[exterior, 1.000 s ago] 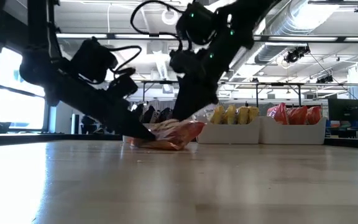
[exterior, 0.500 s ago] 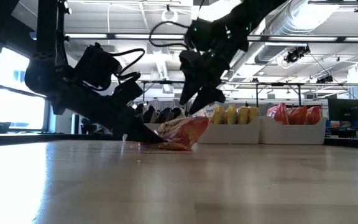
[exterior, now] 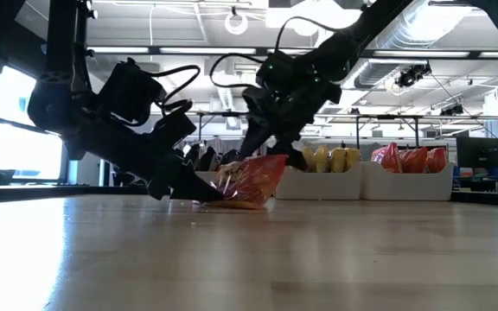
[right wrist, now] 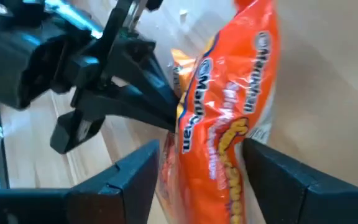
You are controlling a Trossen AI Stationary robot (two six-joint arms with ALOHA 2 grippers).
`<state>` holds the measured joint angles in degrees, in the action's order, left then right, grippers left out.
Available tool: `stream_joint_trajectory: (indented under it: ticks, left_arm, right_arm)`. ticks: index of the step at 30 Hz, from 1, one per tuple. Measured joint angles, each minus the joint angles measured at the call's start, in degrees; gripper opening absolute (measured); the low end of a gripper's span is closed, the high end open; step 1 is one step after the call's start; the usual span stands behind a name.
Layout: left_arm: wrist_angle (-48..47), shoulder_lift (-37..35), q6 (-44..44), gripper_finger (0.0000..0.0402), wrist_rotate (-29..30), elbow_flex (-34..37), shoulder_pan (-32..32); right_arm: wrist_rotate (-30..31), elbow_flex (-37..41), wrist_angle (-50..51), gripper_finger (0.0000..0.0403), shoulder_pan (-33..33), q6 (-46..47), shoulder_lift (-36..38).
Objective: Sort Maruchan noodles
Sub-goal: Put the orange noodle into the right white bin
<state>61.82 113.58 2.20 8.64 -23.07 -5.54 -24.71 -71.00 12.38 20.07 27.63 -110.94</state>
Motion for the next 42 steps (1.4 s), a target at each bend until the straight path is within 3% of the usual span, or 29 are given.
stream_joint_trajectory:
  ticks: [19, 23, 31, 36, 42]
  left_arm:
    - [0.9, 0.0, -0.2, 0.0035, -0.5, 0.1, 0.1]
    - [1.0, 0.0, -0.4, 0.0035, -0.5, 0.1, 0.1]
    - [3.2, -0.4, -0.5, 0.0035, -0.8, 1.1, 1.7]
    - [7.1, -5.3, 0.9, 0.0035, -1.5, 6.2, 3.1]
    - [8.5, -16.7, 0.2, 0.0035, -1.2, 13.0, 0.7]
  right_arm:
    - [-5.3, -0.1, -4.9, 0.0218, -1.6, 0.8, -4.1]
    - [-5.3, -0.1, -5.0, 0.0195, -1.6, 0.6, -4.1]
    - [-5.5, -0.1, -5.0, 0.0109, -1.7, -0.9, -4.2]
    - [-4.9, -0.1, -5.3, 0.0072, -2.0, -2.4, -4.1]
    - [-4.8, -0.5, -4.6, 0.0065, -1.9, -3.7, -3.6]
